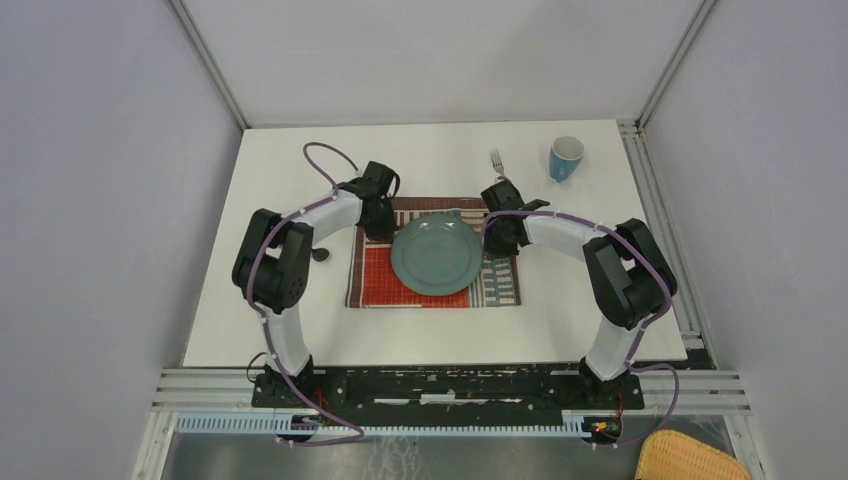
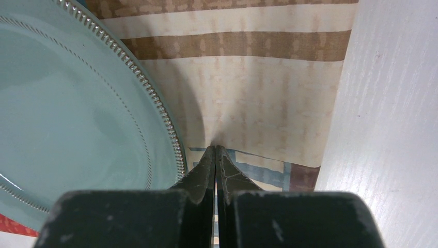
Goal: Set the dinner table for one person
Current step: Adjust the napkin at the center of the board.
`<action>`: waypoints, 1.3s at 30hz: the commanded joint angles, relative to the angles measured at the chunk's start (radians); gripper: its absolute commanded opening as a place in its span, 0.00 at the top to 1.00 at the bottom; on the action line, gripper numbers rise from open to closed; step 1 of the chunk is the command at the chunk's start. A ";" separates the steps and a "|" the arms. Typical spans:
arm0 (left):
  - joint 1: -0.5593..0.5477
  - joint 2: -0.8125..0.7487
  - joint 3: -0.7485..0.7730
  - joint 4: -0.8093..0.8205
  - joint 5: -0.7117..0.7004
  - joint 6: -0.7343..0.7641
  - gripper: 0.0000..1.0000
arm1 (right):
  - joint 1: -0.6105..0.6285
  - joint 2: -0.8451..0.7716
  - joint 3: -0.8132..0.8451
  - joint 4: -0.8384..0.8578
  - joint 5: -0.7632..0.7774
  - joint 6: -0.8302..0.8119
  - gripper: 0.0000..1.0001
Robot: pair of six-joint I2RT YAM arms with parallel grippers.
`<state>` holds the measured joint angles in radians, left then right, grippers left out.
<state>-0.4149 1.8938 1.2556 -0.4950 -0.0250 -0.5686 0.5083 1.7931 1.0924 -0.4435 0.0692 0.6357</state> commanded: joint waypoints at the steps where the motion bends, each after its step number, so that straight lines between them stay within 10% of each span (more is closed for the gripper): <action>1: -0.017 0.009 0.034 -0.004 0.028 0.025 0.95 | 0.003 0.035 0.020 0.038 -0.005 0.016 1.00; 22: -0.004 -0.157 -0.016 0.016 -0.336 -0.057 0.95 | 0.004 0.003 0.028 0.019 0.034 0.007 1.00; 34: 0.006 -0.205 0.006 0.029 -0.311 -0.031 0.95 | 0.004 -0.172 0.110 -0.052 0.189 -0.034 0.79; 39: 0.006 -0.233 0.005 0.033 -0.294 -0.024 0.95 | -0.005 -0.242 0.171 -0.039 0.262 -0.049 0.44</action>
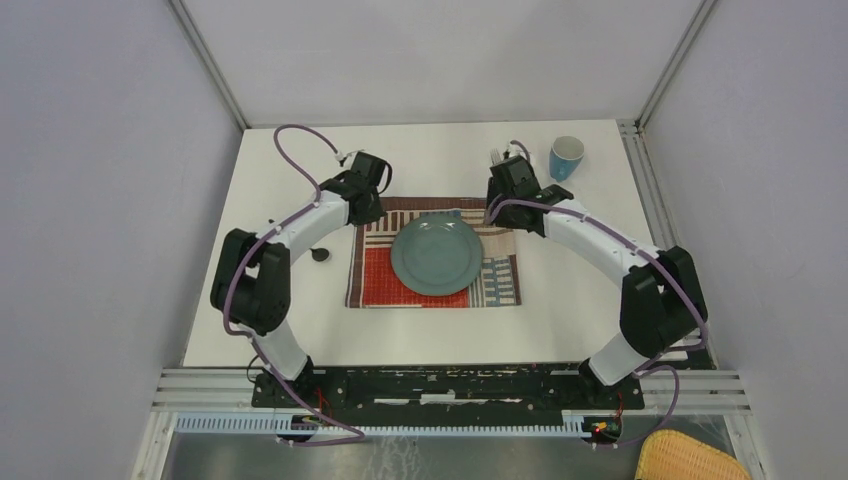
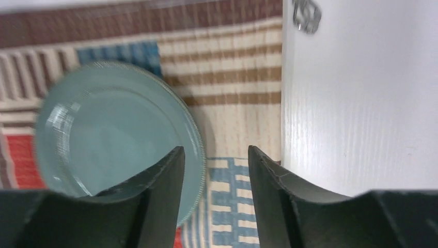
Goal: Set the dinner table for one person
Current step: Adjust the napkin at the center of the board.
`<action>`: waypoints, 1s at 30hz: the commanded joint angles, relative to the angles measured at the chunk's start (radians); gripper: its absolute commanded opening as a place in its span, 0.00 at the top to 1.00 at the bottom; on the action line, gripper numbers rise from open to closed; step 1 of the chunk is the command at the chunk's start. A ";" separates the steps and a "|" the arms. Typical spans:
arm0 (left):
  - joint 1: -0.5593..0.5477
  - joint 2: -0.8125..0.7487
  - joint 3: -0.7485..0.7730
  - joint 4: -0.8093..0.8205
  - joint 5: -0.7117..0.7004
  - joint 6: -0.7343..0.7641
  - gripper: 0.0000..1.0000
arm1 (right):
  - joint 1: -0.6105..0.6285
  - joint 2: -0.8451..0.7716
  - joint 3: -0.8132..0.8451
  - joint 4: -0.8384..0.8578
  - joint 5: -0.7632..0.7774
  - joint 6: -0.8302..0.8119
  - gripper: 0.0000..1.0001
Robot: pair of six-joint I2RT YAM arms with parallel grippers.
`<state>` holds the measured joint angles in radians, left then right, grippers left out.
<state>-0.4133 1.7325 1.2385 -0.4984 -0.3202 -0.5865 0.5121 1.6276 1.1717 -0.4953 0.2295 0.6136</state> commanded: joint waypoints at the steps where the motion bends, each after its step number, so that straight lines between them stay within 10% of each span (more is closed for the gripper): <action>1: 0.004 -0.079 0.018 0.039 0.000 -0.006 0.95 | -0.015 -0.077 0.110 0.010 0.104 -0.030 0.42; 12: 0.011 -0.125 -0.009 0.041 0.013 0.001 0.94 | -0.097 -0.018 0.255 -0.031 0.106 -0.040 0.51; 24: 0.020 -0.134 -0.036 0.045 0.025 0.002 0.94 | -0.135 0.025 0.212 -0.035 0.077 -0.023 0.99; 30: 0.025 -0.127 -0.034 0.049 0.033 -0.002 0.95 | -0.144 0.022 0.217 -0.029 0.091 -0.032 1.00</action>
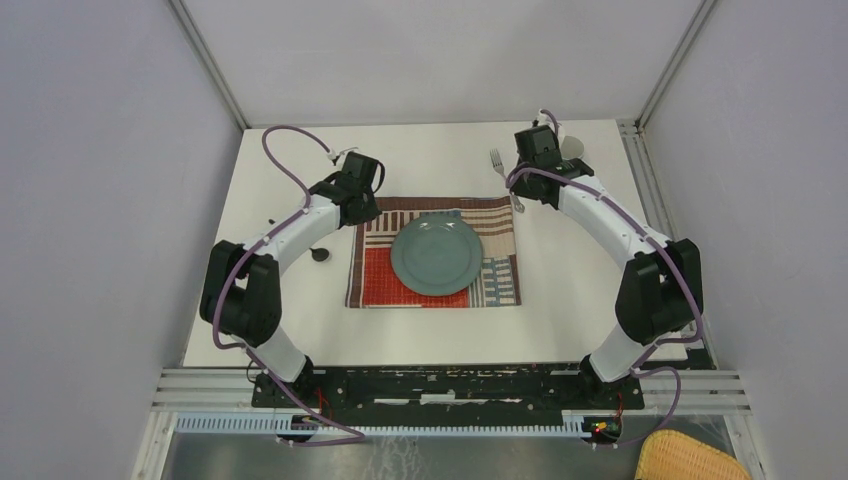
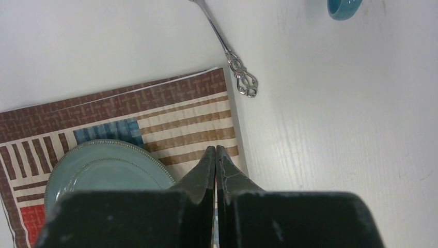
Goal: Set the dinner table for one person
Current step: Adjust the napkin at the center of the board, then pick up the cup at the center of the board.
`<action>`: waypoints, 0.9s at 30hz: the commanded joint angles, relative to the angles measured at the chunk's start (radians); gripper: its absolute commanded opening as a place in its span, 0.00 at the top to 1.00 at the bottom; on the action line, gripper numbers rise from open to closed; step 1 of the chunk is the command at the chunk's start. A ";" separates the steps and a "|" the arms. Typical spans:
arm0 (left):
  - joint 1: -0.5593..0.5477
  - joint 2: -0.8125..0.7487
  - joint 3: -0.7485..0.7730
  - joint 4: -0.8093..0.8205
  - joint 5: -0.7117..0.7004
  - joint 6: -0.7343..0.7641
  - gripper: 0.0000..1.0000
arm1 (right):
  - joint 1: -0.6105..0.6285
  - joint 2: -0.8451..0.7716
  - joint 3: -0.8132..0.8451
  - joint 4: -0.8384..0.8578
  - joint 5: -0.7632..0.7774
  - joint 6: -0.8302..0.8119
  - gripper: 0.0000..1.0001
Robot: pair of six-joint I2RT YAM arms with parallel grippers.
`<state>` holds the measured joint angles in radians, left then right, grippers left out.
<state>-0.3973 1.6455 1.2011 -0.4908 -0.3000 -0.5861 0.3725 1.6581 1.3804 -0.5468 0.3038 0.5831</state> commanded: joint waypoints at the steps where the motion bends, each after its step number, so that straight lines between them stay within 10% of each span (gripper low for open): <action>1: 0.009 -0.040 0.004 0.042 0.014 -0.003 0.95 | -0.009 -0.004 0.013 0.015 0.033 -0.001 1.00; 4: 0.009 -0.043 0.003 0.041 0.018 -0.003 0.95 | -0.047 0.026 0.051 -0.023 0.067 0.011 1.00; 13: 0.015 -0.083 -0.021 0.059 0.018 0.015 0.92 | -0.157 0.100 0.183 -0.035 0.045 -0.006 0.39; 27: 0.035 -0.092 -0.024 0.067 0.056 0.026 0.90 | -0.293 0.288 0.495 -0.171 0.057 0.001 0.50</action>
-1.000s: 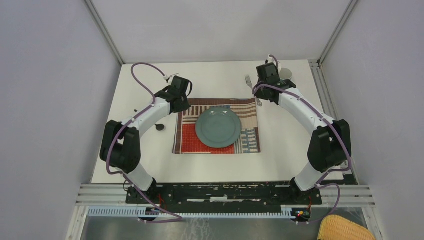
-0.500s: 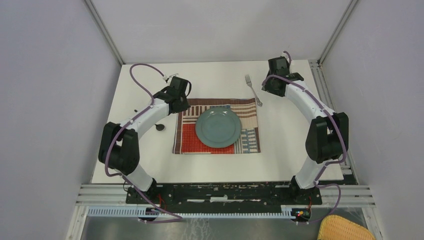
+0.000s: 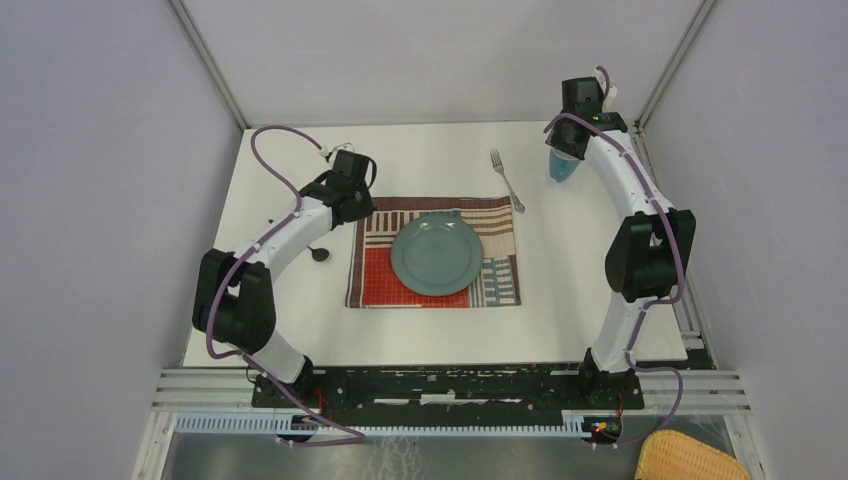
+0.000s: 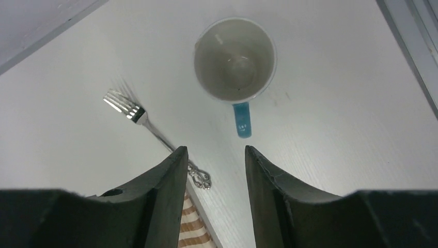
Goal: Set the dinner table for one person
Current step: Pick up the cup at the center of the board.
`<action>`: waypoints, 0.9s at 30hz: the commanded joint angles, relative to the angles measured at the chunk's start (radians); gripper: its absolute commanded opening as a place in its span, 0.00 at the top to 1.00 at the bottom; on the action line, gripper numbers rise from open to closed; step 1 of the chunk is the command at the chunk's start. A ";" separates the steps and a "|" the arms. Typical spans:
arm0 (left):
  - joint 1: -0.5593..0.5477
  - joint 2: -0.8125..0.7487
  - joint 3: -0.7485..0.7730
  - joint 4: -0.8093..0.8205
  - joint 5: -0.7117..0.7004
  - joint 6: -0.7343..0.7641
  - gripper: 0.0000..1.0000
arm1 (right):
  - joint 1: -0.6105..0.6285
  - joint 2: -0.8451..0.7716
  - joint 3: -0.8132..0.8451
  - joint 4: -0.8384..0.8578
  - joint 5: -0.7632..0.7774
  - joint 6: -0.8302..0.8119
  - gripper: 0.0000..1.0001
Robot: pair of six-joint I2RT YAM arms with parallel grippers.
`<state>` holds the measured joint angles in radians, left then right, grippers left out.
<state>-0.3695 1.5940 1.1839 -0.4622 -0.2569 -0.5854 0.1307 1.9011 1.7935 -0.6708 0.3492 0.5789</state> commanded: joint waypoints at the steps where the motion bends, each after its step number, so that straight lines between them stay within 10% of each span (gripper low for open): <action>1: 0.009 -0.042 -0.009 0.040 0.013 0.027 0.90 | -0.060 0.054 0.093 -0.052 0.012 0.006 0.50; 27: 0.043 -0.029 0.006 0.033 0.017 0.042 0.90 | -0.180 0.207 0.208 -0.060 -0.031 0.009 0.52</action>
<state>-0.3351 1.5936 1.1763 -0.4610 -0.2333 -0.5831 -0.0422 2.0895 1.9560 -0.7464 0.3271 0.5819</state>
